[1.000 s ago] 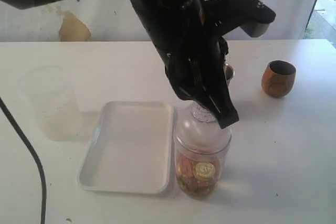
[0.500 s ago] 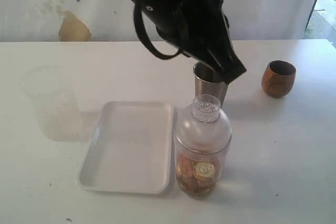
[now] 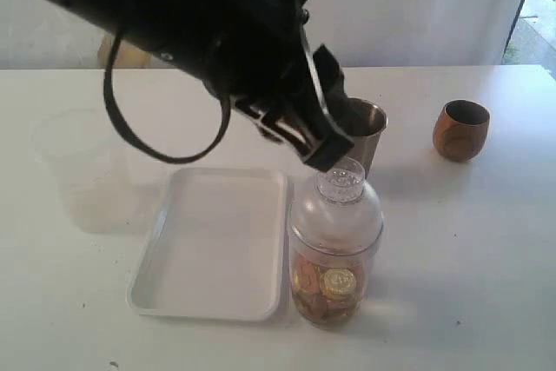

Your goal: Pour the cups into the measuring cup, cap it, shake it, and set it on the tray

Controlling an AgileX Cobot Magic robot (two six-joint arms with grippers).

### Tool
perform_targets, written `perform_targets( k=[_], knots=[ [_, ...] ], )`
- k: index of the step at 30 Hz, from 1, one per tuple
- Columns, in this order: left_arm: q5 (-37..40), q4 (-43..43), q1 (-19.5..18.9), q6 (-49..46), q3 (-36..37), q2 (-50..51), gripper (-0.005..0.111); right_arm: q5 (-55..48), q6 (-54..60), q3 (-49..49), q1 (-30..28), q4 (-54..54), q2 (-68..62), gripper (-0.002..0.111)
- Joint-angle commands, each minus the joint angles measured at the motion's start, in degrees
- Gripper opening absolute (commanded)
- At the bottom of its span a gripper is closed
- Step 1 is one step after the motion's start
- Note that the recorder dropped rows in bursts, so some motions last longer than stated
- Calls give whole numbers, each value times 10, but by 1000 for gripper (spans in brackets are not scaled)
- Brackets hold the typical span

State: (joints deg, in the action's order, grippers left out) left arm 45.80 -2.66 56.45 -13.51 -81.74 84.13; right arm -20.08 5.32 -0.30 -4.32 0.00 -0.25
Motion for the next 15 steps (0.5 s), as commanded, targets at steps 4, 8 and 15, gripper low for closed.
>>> perform_targets(
  k=[4, 8, 15],
  knots=[
    [-39, 27, 2, -5, 57, -6, 95, 0, 3, 3, -4, 0, 3, 0],
    [-59, 27, 2, -5, 59, -6, 100, 0, 3, 3, -4, 0, 3, 0],
    [-123, 27, 2, 62, 59, -6, 101, 0, 3, 3, -4, 0, 3, 0]
  ],
)
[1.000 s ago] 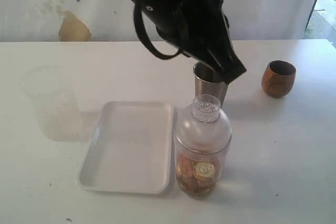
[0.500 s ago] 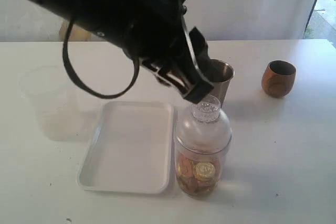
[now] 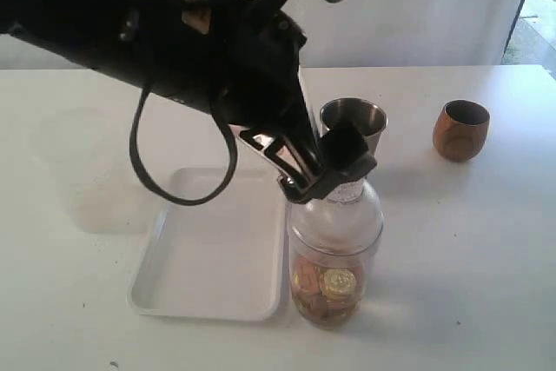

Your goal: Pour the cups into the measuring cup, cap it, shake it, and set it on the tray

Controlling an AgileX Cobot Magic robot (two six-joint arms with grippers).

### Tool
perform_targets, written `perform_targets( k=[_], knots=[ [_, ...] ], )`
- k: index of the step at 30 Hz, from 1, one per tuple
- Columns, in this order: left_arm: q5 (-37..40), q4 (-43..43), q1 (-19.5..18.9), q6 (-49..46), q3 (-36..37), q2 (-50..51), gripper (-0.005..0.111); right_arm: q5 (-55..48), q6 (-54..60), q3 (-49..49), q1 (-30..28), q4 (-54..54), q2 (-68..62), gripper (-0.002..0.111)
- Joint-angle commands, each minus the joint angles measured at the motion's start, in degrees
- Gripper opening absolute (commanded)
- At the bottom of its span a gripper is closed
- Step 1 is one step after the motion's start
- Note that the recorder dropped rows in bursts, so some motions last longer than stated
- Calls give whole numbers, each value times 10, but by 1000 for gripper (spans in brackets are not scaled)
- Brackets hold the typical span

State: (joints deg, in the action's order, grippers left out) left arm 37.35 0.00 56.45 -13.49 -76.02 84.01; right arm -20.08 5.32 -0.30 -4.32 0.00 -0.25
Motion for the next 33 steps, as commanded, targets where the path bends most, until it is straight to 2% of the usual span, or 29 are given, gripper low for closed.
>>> perform_targets(
  k=[1, 2, 5, 14, 16, 18, 19, 21, 25, 30, 33],
  knots=[
    [-38, 0, 2, 76, 1, -5, 103, 0, 3, 3, -4, 0, 3, 0],
    [-40, 0, 2, 95, 1, -5, 106, 0, 3, 3, -4, 0, 3, 0],
    [-34, 4, 2, 120, 1, -5, 105, 0, 3, 3, -4, 0, 3, 0],
    [-3, 0, 2, 107, 1, -6, 105, 0, 3, 3, -4, 0, 3, 0],
    [-24, -22, 6, 74, 20, -10, 105, 0, 3, 3, -4, 0, 3, 0],
    [-97, -52, 18, 37, 59, -25, 105, 0, 3, 3, -4, 0, 3, 0],
    [-192, -80, 28, 17, 104, -41, 105, 0, 3, 3, -4, 0, 3, 0],
    [-306, -94, 45, -4, 179, -63, 105, 0, 3, 3, -4, 0, 3, 0],
    [-488, -94, 68, 11, 325, -103, 105, 0, 3, 3, -4, 0, 3, 0],
    [-635, -81, 68, 36, 462, -98, 105, 0, 3, 3, -4, 0, 3, 0],
    [-725, -81, 58, 77, 506, -59, 105, 0, 3, 3, -4, 0, 3, 0]
  ],
)
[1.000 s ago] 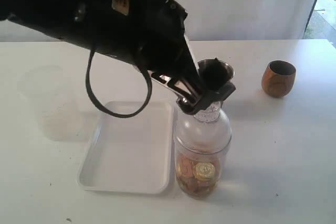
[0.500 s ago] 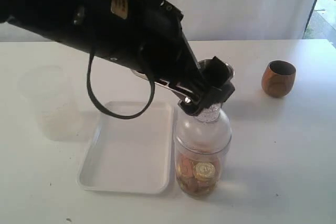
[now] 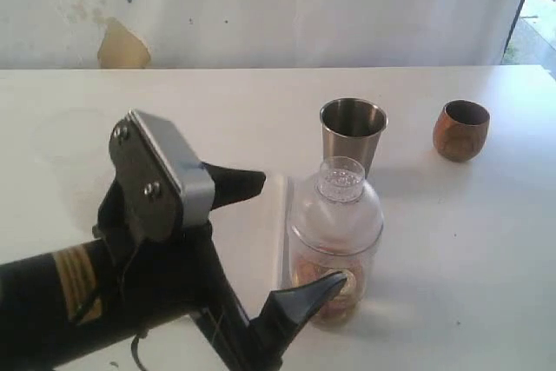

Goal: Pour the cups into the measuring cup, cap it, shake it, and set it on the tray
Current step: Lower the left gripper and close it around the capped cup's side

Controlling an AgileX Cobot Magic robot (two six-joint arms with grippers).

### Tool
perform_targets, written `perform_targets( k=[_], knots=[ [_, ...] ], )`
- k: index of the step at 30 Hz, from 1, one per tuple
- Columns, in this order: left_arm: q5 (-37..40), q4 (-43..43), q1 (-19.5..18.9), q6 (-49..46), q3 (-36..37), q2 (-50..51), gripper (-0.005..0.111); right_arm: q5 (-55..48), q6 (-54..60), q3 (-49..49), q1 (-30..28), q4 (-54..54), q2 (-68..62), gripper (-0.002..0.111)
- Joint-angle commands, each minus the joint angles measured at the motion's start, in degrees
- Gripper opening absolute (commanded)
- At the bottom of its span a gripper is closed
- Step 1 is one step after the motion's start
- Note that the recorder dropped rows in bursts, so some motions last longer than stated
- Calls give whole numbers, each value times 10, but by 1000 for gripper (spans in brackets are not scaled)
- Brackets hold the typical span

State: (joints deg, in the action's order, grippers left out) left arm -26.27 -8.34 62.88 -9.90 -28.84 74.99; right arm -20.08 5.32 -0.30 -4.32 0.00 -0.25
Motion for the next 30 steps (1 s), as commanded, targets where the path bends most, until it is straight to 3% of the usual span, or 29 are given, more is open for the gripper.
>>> perform_targets(
  k=[1, 15, 30],
  knots=[
    [-94, 16, -15, 50, 37, 48, 105, 0, 3, 3, -4, 0, 3, 0],
    [-220, 268, -109, 206, 14, 209, 105, 0, 3, 3, -4, 0, 3, 0],
    [-204, 268, -109, 186, -97, 327, 105, 0, 3, 3, -4, 0, 3, 0]
  ],
)
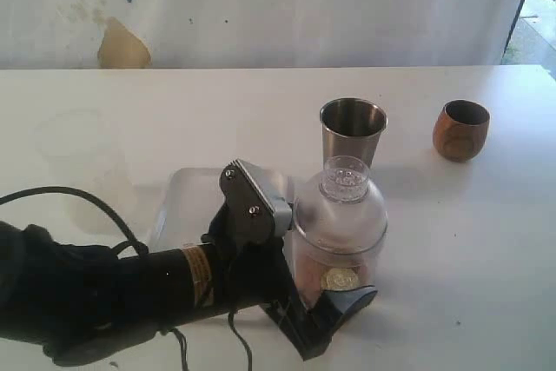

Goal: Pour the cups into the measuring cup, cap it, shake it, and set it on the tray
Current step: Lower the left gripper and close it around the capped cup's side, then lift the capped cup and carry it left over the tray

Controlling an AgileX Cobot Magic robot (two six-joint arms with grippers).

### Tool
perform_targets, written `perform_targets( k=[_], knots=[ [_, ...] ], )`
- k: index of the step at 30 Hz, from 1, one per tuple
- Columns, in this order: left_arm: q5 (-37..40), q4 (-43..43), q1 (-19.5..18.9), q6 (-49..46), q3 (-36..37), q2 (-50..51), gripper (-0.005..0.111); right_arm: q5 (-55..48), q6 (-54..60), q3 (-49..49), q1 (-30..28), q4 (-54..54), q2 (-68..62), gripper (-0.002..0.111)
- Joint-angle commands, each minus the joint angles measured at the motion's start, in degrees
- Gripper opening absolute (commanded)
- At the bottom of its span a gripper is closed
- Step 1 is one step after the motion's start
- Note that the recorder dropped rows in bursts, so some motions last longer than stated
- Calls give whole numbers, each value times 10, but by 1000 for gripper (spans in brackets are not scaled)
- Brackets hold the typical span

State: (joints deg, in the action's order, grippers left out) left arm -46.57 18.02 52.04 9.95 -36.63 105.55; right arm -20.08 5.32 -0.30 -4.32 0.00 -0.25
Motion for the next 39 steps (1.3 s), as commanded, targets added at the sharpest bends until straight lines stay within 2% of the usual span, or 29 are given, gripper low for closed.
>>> perform_targets(
  k=[1, 11, 25, 29, 35, 39],
  knots=[
    [-1, 4, 0, -12, -23, 27, 105, 0, 3, 3, -4, 0, 3, 0],
    [-2, -31, 0, -12, -75, 72, 105, 0, 3, 3, -4, 0, 3, 0],
    [10, -26, 0, -12, -75, 82, 105, 0, 3, 3, -4, 0, 3, 0],
    [-20, -17, 0, -9, -75, 82, 105, 0, 3, 3, -4, 0, 3, 0],
    [-117, -24, 0, -9, -75, 82, 105, 0, 3, 3, -4, 0, 3, 0],
    [-117, -26, 0, -9, -75, 82, 105, 0, 3, 3, -4, 0, 3, 0]
  ],
)
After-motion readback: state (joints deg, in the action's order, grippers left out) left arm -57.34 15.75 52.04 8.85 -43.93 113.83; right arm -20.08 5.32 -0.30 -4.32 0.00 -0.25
